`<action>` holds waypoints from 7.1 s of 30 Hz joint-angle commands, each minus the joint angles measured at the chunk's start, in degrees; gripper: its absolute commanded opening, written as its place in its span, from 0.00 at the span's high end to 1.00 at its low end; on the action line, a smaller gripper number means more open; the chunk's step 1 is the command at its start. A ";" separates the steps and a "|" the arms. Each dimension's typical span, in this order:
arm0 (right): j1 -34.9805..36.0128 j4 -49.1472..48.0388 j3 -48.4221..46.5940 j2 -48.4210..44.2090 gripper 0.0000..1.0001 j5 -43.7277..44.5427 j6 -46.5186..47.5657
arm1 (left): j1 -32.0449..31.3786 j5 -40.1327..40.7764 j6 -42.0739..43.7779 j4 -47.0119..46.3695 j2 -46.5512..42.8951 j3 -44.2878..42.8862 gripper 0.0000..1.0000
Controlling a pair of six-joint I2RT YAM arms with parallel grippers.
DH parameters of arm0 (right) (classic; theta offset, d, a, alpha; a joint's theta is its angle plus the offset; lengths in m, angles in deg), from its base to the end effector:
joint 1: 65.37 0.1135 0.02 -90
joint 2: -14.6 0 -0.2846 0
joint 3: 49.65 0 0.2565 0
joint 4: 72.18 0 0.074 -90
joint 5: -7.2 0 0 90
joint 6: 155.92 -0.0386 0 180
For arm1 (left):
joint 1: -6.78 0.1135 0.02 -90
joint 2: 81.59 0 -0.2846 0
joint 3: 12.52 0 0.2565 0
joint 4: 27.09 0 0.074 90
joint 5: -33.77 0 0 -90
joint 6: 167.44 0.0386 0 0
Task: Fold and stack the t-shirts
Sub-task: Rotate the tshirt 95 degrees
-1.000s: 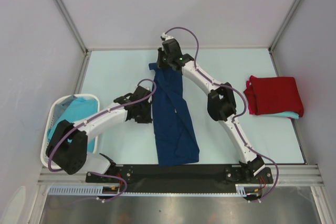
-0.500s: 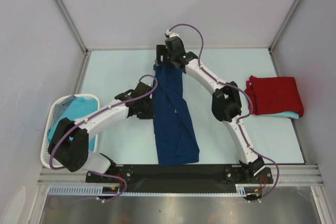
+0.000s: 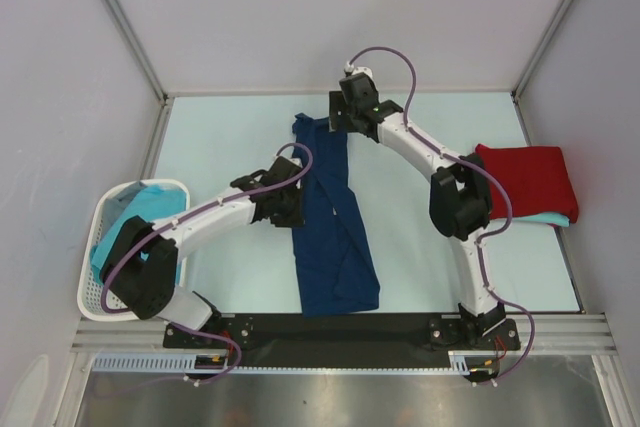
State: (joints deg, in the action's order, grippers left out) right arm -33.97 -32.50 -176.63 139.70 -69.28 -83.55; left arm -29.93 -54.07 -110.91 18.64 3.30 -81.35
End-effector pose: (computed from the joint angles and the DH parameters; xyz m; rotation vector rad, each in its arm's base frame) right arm 0.4555 0.2675 0.2864 -0.1377 2.2130 0.2112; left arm 0.2368 -0.1748 0.2268 0.0635 2.6956 -0.3479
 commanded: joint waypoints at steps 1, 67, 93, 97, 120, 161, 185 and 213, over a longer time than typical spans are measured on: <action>-0.63 0.04 -0.80 3.56 0.21 0.64 1.63 | -1.43 -0.05 -1.68 -0.83 -0.33 -2.26 0.76; -6.52 2.94 -7.58 14.74 1.00 -1.13 -3.38 | -3.90 2.24 -4.23 1.54 0.20 -0.24 0.76; -10.31 3.03 -7.15 9.48 0.50 1.06 -3.56 | -5.48 2.59 -4.76 1.63 0.55 -1.38 0.77; -7.76 4.95 -2.58 -1.49 0.30 5.62 -3.46 | -6.09 3.82 -3.53 1.63 -1.21 -3.31 0.76; 17.81 19.55 44.89 -40.72 0.40 18.12 -20.06 | -9.17 7.95 -4.14 0.40 -15.88 6.97 0.74; 36.72 44.24 29.43 -49.95 0.33 46.59 -43.90 | -14.18 7.42 -8.71 -2.23 -19.75 0.64 0.00; 32.42 29.93 31.97 -46.44 0.05 42.39 -25.18 | -17.86 3.21 0.34 1.37 -0.78 -7.97 0.09; 16.68 16.13 37.95 -44.24 0.07 27.44 -13.40 | -28.15 4.18 1.31 -2.85 13.03 -7.01 0.34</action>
State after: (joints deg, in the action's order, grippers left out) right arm -16.90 -11.45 -138.62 95.72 -39.33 -97.19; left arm -57.12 -48.89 -110.56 17.35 14.90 -86.20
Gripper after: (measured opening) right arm 0.937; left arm 0.669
